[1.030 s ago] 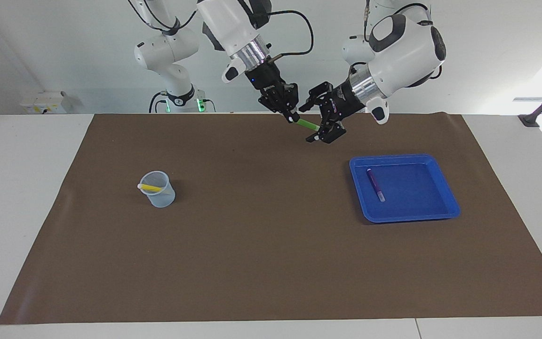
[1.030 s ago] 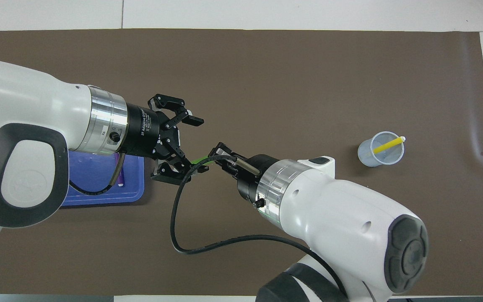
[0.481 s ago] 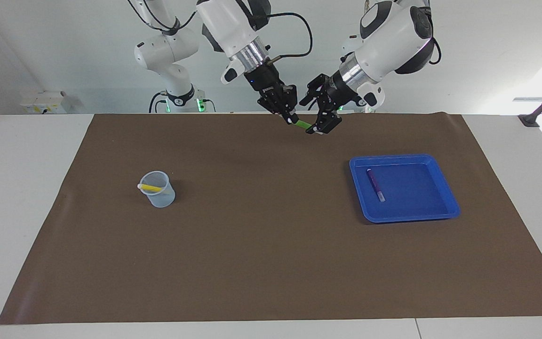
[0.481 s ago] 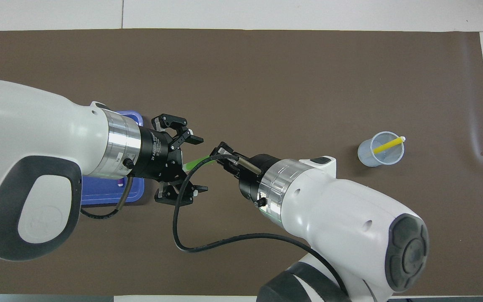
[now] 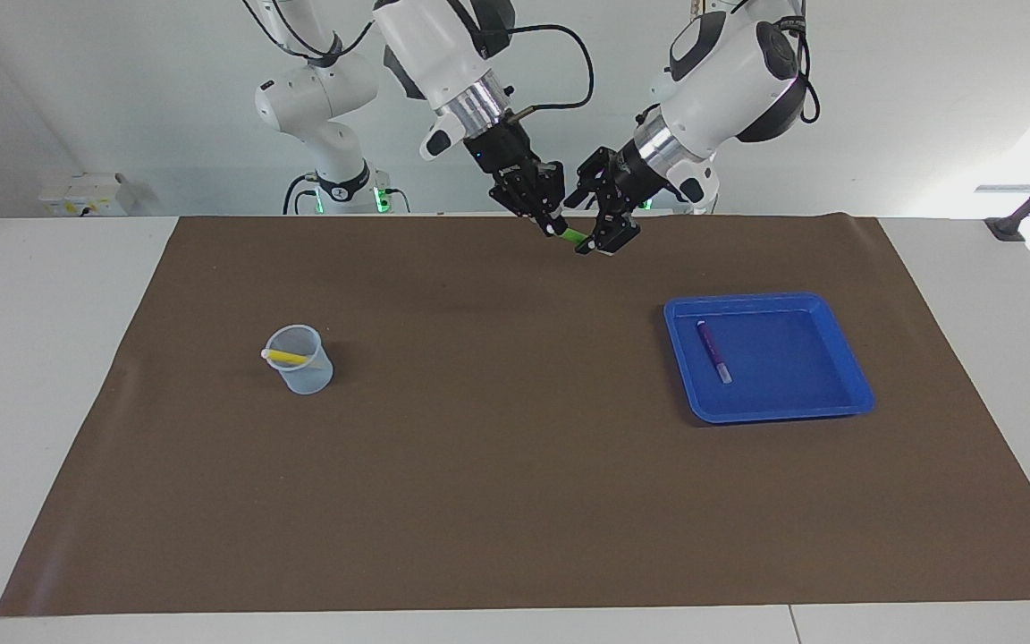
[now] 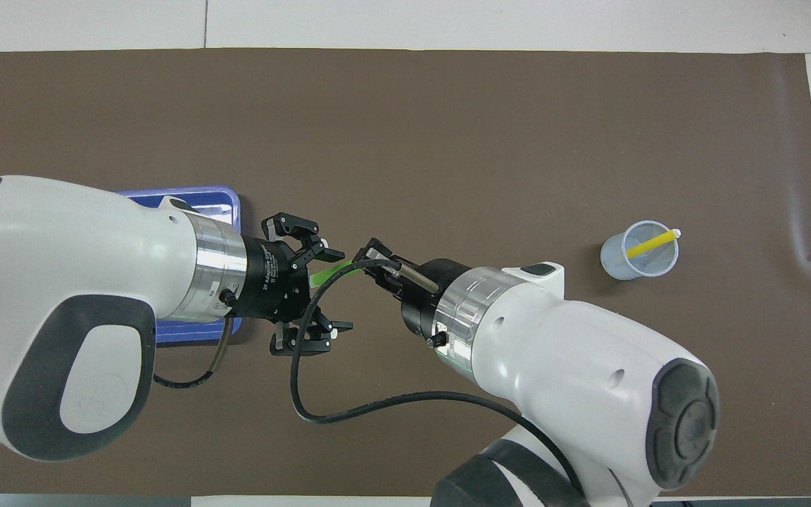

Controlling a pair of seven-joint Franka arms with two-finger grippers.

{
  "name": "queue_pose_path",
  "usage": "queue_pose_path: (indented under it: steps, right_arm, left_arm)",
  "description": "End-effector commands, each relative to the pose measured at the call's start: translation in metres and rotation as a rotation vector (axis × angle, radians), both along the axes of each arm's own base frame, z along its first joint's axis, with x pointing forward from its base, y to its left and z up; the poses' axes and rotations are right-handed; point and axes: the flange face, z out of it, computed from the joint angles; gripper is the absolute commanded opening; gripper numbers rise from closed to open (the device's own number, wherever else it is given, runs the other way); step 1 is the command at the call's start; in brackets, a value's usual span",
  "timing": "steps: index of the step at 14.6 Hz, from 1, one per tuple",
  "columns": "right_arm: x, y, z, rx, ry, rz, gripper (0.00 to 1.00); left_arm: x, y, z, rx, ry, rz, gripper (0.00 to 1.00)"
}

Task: Right arm passes pens to left for tray arrangement
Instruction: 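Close the left gripper on the green pen held by the right gripper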

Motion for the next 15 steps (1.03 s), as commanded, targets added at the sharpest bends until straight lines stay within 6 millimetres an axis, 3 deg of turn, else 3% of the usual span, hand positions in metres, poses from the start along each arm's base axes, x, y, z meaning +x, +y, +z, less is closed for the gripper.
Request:
queue_pose_path:
  steps: [1, 3, 7, 12, 15]
  right_arm:
    - [-0.0047, -0.0061, 0.0011, 0.016, 0.0, -0.01, 0.0]
    - [-0.0047, -0.0061, 0.0011, 0.016, 0.0, -0.01, 0.0]
    - [-0.0047, -0.0061, 0.0011, 0.016, 0.0, -0.01, 0.0]
    - [-0.0049, -0.0061, 0.0007, 0.015, 0.003, -0.009, 0.0]
    - [-0.0048, -0.006, 0.0015, 0.016, 0.002, -0.009, 0.0]
  left_arm:
    - [-0.0074, 0.0056, 0.0006, 0.017, -0.018, 0.022, 0.64]
    - [-0.0074, 0.0055, 0.0007, 0.016, -0.016, 0.024, 0.54]
    - [-0.0078, 0.0049, 0.0007, 0.016, -0.015, 0.023, 0.43]
    - [-0.0078, 0.0043, 0.001, 0.014, -0.019, 0.024, 0.0]
    - [-0.0051, 0.007, 0.0024, 0.012, -0.026, 0.034, 0.0]
